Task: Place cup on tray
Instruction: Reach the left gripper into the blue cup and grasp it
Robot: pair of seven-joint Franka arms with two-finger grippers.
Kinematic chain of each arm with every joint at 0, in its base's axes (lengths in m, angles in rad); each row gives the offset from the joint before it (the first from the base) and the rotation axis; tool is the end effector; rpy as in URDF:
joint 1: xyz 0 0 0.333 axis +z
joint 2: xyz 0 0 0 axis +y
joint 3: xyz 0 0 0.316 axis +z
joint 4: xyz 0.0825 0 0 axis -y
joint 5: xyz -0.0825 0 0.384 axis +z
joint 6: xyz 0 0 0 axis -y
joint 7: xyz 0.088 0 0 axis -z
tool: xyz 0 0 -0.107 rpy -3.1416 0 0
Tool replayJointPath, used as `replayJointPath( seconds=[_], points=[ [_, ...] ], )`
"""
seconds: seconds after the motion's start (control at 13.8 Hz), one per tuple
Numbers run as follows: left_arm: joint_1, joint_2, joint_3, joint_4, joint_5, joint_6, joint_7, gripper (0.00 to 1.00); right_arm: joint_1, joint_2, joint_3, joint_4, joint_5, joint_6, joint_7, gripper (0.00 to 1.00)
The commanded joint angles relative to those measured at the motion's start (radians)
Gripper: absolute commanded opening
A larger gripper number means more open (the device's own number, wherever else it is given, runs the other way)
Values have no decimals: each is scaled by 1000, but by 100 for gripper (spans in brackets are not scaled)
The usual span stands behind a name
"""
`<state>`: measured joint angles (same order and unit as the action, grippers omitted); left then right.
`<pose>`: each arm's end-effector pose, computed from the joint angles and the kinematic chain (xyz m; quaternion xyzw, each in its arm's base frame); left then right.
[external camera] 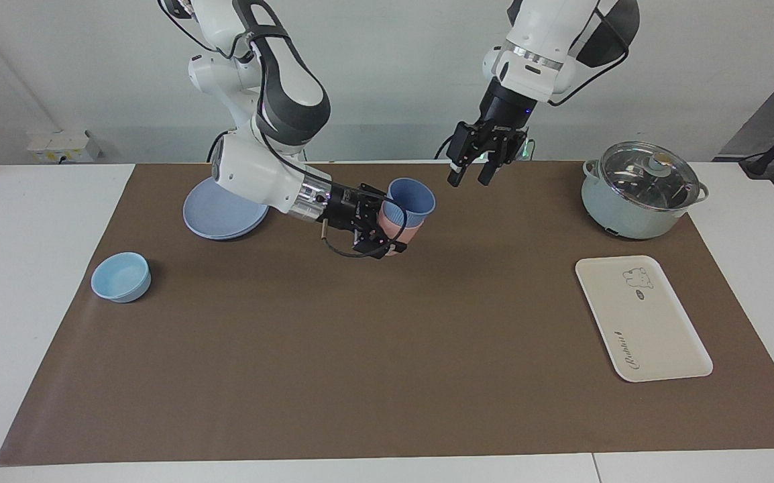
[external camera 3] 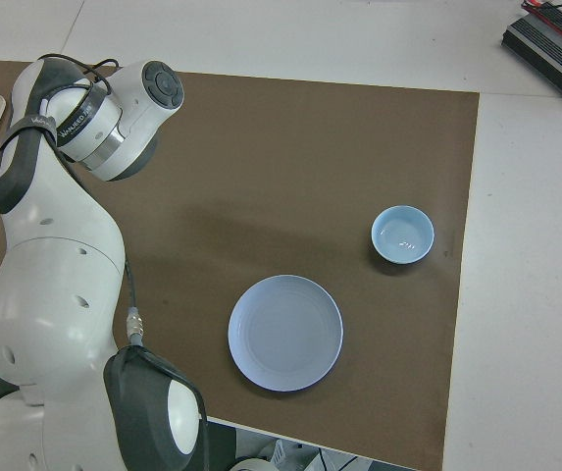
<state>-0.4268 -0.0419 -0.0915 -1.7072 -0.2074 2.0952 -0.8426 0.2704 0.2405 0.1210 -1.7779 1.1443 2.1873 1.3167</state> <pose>0.5018 -0.2990 0.6384 0.9542 0.1877 0.1040 0.2086 0.5915 0.2736 0.4590 -0.6196 0.6183 0.3159 0.3661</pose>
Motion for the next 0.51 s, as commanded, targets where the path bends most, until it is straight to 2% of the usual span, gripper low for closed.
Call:
replayJointPath(
  seconds=[0.0, 0.07, 0.14, 0.22, 0.29, 0.43],
  points=[
    [-55, 37, 16, -20, 31, 63, -16, 73, -2, -12, 5, -5, 14, 19, 12, 0],
    [-75, 51, 16, -19, 34, 80, -19, 73, -2, -12, 5, -5, 14, 19, 13, 0],
    [-84, 77, 16, -14, 46, 92, -29, 66, -2, -12, 5, -5, 14, 19, 16, 0],
    [-86, 83, 16, -14, 75, 98, -42, 38, -3, -12, 5, -5, 14, 19, 21, 0],
    [-86, 85, 16, -2, 80, 88, -53, 0, -3, -12, 5, -5, 14, 19, 21, 0],
    [-87, 109, 18, 65, 95, 7, -61, 0, -3, -12, 3, -5, 11, 19, 16, 0]
  ],
)
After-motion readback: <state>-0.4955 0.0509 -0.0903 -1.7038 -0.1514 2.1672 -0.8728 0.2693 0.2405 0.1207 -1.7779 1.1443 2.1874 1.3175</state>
